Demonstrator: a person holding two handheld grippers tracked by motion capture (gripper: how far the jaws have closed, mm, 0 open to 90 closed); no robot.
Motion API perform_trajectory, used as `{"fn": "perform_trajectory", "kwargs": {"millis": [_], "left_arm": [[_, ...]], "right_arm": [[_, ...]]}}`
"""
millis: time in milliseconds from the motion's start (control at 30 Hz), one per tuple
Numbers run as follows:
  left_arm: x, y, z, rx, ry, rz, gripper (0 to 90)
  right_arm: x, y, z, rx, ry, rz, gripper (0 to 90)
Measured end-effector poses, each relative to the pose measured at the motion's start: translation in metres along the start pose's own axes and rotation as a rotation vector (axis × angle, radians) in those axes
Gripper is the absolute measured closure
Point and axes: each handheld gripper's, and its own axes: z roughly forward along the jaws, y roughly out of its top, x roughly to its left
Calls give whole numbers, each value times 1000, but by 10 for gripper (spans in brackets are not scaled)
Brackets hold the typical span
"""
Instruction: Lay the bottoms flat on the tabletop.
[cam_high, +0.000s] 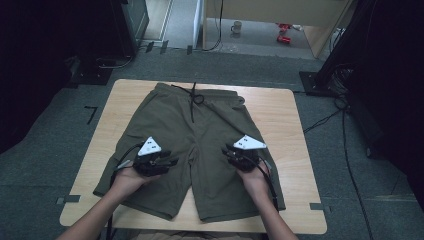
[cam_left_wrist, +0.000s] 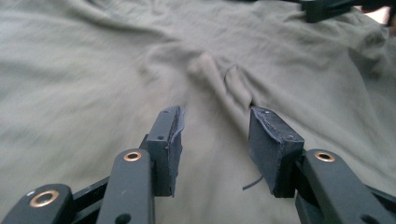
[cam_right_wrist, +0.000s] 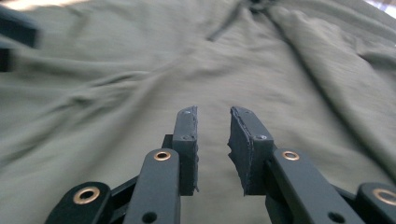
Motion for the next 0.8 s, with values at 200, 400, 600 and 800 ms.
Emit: {"fn": "perform_trajectory", "kwargs": {"millis": [200, 400, 600, 800], "left_arm": [[-18, 20, 32, -29, -16, 10, 528], [-41, 19, 62, 14, -45, 35, 521], [-49, 10, 74, 57, -54, 65, 522], [-48, 0, 76, 99, -32, 77, 564]], "right_arm": [[-36, 18, 20, -17, -59, 60, 748], [-81, 38, 48, -20, -120, 117, 768], [-110, 48, 82, 37, -177, 134, 802], [-124, 45, 109, 105, -200, 178, 800]]}}
